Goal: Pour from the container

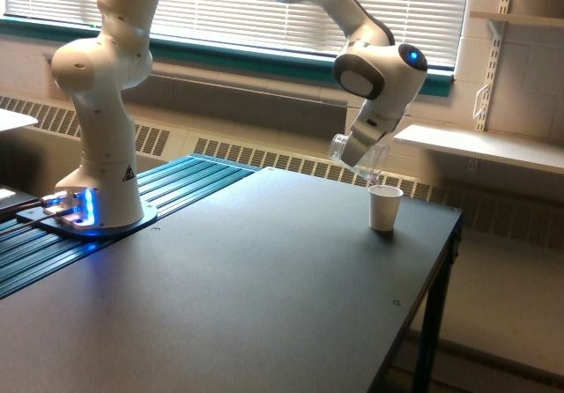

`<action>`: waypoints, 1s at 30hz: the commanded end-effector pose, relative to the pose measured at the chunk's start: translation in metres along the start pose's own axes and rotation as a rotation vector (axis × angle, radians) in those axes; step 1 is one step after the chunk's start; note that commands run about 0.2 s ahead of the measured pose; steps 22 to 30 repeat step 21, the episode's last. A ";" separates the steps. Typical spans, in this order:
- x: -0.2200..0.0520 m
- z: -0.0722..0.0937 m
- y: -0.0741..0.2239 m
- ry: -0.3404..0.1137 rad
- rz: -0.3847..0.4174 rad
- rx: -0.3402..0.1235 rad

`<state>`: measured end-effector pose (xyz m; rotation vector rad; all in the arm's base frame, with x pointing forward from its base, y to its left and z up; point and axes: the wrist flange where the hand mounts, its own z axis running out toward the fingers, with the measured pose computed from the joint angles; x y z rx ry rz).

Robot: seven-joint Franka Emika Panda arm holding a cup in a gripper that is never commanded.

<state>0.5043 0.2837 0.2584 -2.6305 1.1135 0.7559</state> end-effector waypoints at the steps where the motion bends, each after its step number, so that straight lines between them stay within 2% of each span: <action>1: -0.016 -0.004 -0.003 0.026 -0.020 0.008; 30: -0.012 -0.005 0.004 0.030 -0.011 0.010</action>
